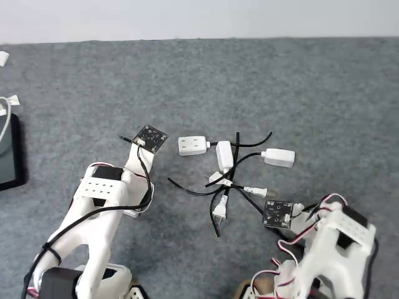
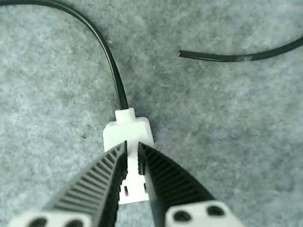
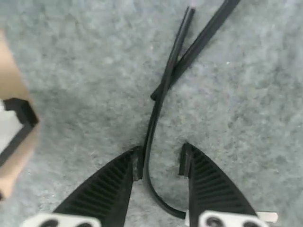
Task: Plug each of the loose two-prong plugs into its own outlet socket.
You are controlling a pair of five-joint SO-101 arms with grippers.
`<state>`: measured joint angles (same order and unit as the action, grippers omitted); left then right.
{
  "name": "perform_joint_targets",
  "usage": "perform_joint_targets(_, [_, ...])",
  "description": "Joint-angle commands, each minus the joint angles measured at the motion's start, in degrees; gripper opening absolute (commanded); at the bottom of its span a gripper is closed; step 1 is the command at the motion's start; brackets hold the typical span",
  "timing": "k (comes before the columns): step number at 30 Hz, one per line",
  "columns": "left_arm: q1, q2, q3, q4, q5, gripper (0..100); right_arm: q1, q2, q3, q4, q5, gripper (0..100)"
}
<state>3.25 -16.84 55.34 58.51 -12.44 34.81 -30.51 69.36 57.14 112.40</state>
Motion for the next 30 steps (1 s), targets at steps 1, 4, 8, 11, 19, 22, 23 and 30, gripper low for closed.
perform_joint_targets(1, [-1.23,0.62,5.76,0.88,-0.35,1,1.45,-0.13,1.05,-5.14,0.18,17.3])
perform_joint_targets(4, [-1.23,0.62,5.76,0.88,-0.35,1,1.45,-0.13,2.29,-6.64,0.18,16.9])
perform_joint_targets(8, [-1.23,0.62,5.76,0.88,-0.35,1,1.54,-0.22,2.90,-7.34,-0.09,8.9])
perform_joint_targets(11, [-1.23,0.62,5.76,0.88,-0.35,1,1.54,-0.66,2.55,-7.16,-3.87,1.7])
perform_joint_targets(19, [-1.23,0.62,5.76,0.88,-0.35,1,1.45,-0.75,-9.32,3.91,-22.68,0.8])
perform_joint_targets(22, [-1.23,0.62,5.76,0.88,-0.35,1,1.45,-0.75,-17.85,11.47,-35.52,0.9])
perform_joint_targets(23, [-1.23,0.62,5.76,0.88,-0.35,1,1.54,-0.75,-20.66,13.58,-40.70,0.9])
perform_joint_targets(30, [-1.23,0.62,5.76,0.88,-0.35,1,8.66,-0.57,-34.90,16.31,-83.87,0.9])
